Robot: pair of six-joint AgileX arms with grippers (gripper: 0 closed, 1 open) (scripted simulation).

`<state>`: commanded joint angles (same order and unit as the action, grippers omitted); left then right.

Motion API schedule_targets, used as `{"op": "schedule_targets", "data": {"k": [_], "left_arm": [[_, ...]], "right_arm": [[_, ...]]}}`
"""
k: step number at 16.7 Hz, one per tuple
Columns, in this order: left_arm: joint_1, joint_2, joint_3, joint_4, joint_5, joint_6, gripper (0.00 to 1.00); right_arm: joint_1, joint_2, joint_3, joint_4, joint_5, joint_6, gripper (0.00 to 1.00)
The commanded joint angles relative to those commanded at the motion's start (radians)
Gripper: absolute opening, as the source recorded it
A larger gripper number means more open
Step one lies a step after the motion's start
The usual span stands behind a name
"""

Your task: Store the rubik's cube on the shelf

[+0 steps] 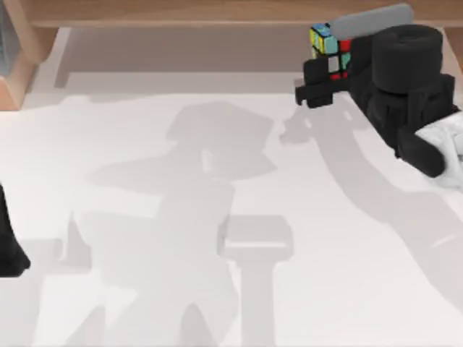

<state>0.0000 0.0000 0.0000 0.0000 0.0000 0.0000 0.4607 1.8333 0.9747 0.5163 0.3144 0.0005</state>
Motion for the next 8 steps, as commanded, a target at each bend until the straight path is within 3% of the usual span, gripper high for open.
{"op": "schedule_targets", "data": {"k": [4,8], "left_arm": [[0.0,0.0,0.0,0.0,0.0,0.0,1.0],[0.0,0.0,0.0,0.0,0.0,0.0,1.0]], "right_arm": [[0.062,0.079,-0.047,0.371,0.122,-0.021,0.0],[0.079,0.154,-0.043,0.615,0.215,-0.045,0.0]]}}
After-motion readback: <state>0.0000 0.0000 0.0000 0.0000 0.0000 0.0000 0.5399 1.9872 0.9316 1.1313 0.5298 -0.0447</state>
